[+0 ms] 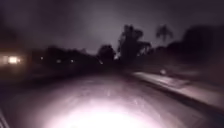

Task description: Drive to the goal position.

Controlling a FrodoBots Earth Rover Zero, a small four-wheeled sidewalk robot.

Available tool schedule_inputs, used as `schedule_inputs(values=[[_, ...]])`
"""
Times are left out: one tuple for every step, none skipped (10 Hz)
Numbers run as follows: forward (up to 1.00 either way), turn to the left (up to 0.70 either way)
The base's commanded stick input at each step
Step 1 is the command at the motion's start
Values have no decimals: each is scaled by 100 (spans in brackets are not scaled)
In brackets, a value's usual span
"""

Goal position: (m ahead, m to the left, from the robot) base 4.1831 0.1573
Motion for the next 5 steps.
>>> schedule_inputs(values=[[70,0],[70,0],[70,0],[70,0],[70,0]])
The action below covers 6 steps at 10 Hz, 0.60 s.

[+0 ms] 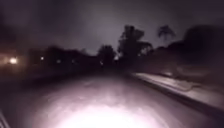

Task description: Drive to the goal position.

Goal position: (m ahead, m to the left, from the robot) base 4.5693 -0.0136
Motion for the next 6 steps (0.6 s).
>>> schedule_inputs(values=[[70,0],[70,0],[70,0],[70,0],[70,0],[70,0]])
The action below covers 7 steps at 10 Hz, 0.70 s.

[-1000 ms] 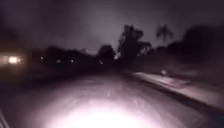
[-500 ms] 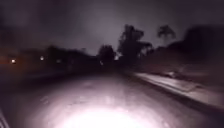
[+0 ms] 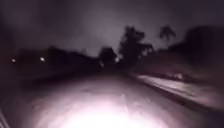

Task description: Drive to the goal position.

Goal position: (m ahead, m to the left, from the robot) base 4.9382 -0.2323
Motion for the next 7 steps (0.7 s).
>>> schedule_inputs(values=[[70,0],[70,0],[70,0],[70,0],[70,0],[70,0],[70,0]])
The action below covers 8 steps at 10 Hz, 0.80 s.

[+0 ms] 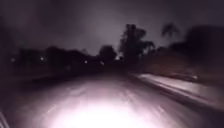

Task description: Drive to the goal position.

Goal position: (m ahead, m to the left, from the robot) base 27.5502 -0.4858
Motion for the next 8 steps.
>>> schedule_inputs(values=[[70,0],[70,0],[70,0],[70,0],[70,0],[70,0],[70,0],[70,0]])
